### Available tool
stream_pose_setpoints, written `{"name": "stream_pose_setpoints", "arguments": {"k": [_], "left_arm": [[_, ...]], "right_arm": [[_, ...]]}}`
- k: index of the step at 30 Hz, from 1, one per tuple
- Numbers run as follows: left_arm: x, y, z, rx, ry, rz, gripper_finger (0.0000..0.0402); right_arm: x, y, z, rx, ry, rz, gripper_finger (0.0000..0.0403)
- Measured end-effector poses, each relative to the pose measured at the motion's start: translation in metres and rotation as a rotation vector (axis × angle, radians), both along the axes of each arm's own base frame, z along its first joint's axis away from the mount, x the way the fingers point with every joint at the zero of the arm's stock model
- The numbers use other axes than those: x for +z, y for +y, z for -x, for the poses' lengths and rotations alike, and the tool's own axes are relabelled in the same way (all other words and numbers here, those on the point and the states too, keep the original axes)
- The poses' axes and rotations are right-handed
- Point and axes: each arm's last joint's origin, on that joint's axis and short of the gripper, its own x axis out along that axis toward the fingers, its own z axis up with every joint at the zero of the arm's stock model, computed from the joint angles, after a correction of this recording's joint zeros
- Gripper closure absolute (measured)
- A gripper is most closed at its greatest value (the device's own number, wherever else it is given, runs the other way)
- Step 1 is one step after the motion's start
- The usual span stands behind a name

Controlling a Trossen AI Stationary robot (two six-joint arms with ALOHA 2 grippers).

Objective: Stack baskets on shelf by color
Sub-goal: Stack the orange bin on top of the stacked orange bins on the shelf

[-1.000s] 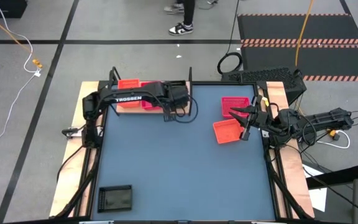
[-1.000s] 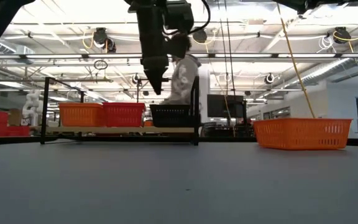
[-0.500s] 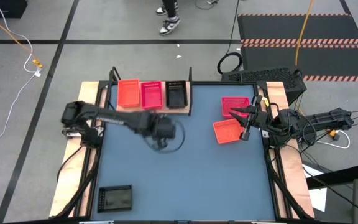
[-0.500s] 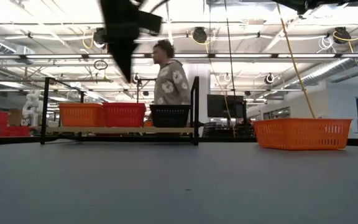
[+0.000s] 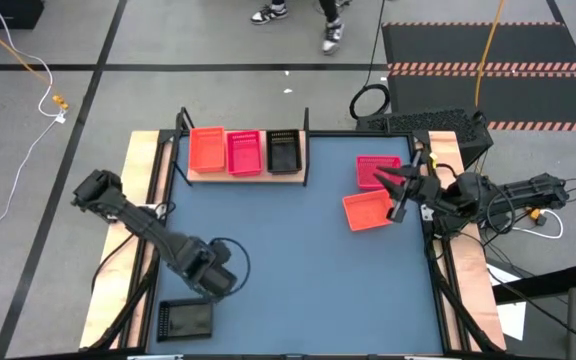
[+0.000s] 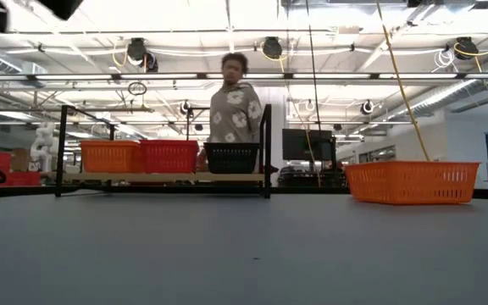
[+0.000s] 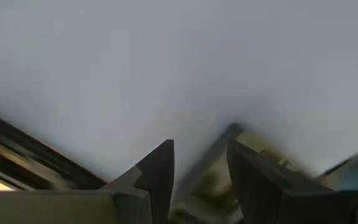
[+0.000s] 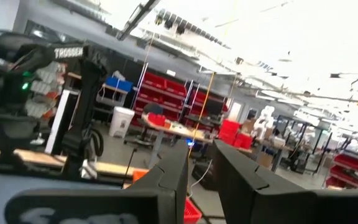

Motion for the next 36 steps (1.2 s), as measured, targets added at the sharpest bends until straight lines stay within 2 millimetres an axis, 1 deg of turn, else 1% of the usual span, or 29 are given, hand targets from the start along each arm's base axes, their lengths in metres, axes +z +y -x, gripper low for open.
{"name": "stream_pose_setpoints", "arguments": {"k": [3, 4, 7, 9, 15, 19, 23, 28, 36], "left_arm": [[-0.007, -0.01, -0.001, 0.265, -0.042, 0.02, 0.0254], [-0.01, -0.015, -0.003, 0.323, -0.072, 0.047, 0.0254], [-0.019, -0.031, -0.007, 0.386, -0.178, 0.137, 0.0254], [-0.026, -0.04, -0.009, 0.435, -0.208, 0.179, 0.0254], [-0.039, -0.048, -0.001, 0.614, -0.17, 0.166, 0.0254], [-0.044, -0.053, 0.009, 0.665, -0.095, 0.132, 0.0254], [-0.052, -0.06, 0.011, 0.667, -0.058, 0.118, 0.0254], [-0.061, -0.06, 0.006, 0.629, -0.049, 0.088, 0.0254], [-0.061, -0.05, -0.004, 0.568, -0.051, 0.104, 0.0254]], "right_arm": [[0.002, 0.0, -0.001, -0.006, -0.022, 0.018, 0.0337], [0.003, 0.0, -0.002, -0.008, -0.026, 0.026, 0.0337], [0.003, 0.001, -0.004, -0.017, -0.026, 0.055, 0.0337], [0.004, 0.001, -0.005, -0.025, -0.023, 0.076, 0.0337], [0.004, 0.002, -0.009, -0.039, -0.024, 0.114, 0.0337], [0.004, 0.001, -0.012, -0.051, -0.029, 0.125, 0.0337], [0.004, 0.0, -0.015, -0.063, -0.031, 0.125, 0.0337], [0.003, -0.002, -0.017, -0.074, -0.033, 0.123, 0.0337], [0.003, -0.002, -0.018, -0.076, -0.032, 0.122, 0.0337]]}}
